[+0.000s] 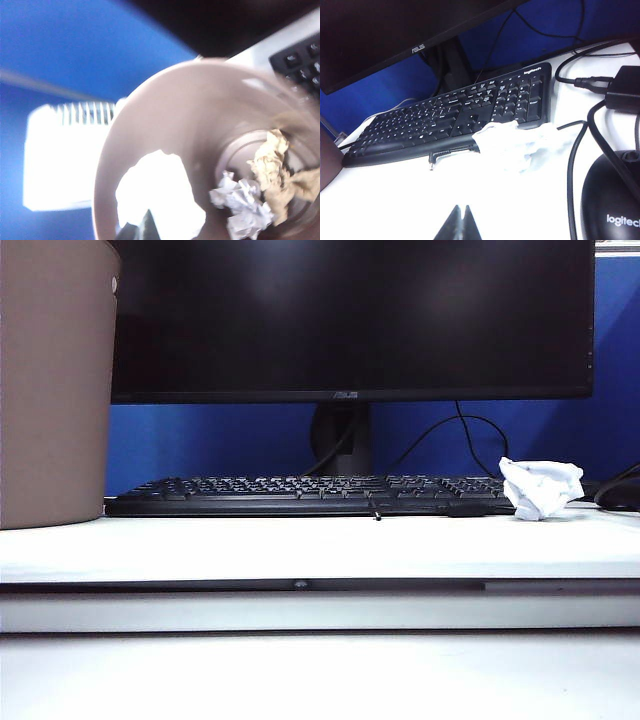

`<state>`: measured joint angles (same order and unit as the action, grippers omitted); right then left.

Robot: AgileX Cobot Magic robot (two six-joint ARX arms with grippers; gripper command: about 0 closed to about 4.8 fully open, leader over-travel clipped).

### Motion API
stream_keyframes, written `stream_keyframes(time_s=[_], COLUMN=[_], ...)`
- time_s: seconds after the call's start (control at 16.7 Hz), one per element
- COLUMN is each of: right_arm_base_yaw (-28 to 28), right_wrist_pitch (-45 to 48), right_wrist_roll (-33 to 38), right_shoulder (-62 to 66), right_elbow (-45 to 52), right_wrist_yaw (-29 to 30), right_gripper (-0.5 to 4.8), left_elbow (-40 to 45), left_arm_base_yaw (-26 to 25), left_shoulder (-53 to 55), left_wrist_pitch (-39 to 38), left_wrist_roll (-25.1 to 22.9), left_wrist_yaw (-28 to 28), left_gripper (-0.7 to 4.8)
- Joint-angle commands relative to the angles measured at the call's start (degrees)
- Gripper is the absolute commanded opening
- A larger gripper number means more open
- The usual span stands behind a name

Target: Pick up all paper balls from the table and place them in the pink trash can.

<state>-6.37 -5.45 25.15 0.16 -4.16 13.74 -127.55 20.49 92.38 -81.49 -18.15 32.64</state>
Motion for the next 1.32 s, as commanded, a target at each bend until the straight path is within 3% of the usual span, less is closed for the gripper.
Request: stream_keyframes(time_s=[0.06, 0.12, 0.24, 0.3, 0.36, 0.42, 0.6, 0.72, 0.78, 0.9, 0.96, 1.14, 1.32], right_arm_base_yaw=[-0.04, -0.02, 0.04, -0.02, 0.00, 0.00, -0.02, -0.04, -0.02, -0.02, 0.04, 0.04, 0.04], right_wrist_pitch=[0.98, 0.98, 0.98, 0.98, 0.98, 0.98, 0.96, 0.96, 0.98, 0.98, 1.07, 1.46, 1.40], right_wrist_roll=[-0.11, -0.11, -0.11, -0.09, -0.11, -0.09, -0.11, -0.07, -0.09, -0.09, -0.07, -0.07, -0.07], right_shoulder=[-0.09, -0.09, -0.09, -0.09, -0.09, -0.09, -0.09, -0.09, -0.09, -0.09, -0.09, -0.09, -0.09], right_elbow=[-0.33, -0.33, -0.33, -0.33, -0.33, -0.33, -0.33, -0.33, -0.33, -0.33, -0.35, -0.35, -0.35], right_wrist_yaw=[0.39, 0.28, 0.37, 0.39, 0.33, 0.42, 1.57, 1.79, 1.81, 1.84, 1.77, 1.25, 1.25], right_gripper=[-0.05, -0.05, -0.05, -0.05, -0.05, -0.05, -0.05, -0.05, -0.05, -0.05, -0.05, -0.05, -0.05], left_elbow=[-0.09, -0.09, -0.09, -0.09, -0.09, -0.09, -0.07, -0.09, -0.09, -0.09, -0.09, -0.09, -0.07], left_arm_base_yaw=[-0.35, -0.35, -0.33, -0.31, 0.20, 4.07, 15.98, 23.54, 25.14, 26.40, 26.45, 26.43, 26.93], left_shoulder=[-0.04, -0.04, -0.02, -0.02, 0.02, 0.90, 5.33, 12.37, 15.74, 22.56, 28.33, 34.05, 36.72], left_wrist_pitch=[-0.33, -0.31, 0.15, 1.68, 4.13, 7.74, 16.85, 23.63, 25.16, 25.29, 25.24, 28.35, 33.07], left_wrist_roll=[2.03, 2.08, 2.58, 3.58, 3.80, 4.26, 2.10, -4.46, -5.57, -7.63, -8.37, -10.23, -10.36], left_wrist_yaw=[-2.64, -2.67, -3.15, -6.62, -20.09, -31.93, -34.23, -34.49, -35.45, -43.98, -45.92, -51.95, -52.50], left_gripper=[2.40, 2.80, 2.93, 2.93, 2.92, 2.92, 2.92, 2.92, 3.00, 4.58, 4.79, 4.79, 4.79])
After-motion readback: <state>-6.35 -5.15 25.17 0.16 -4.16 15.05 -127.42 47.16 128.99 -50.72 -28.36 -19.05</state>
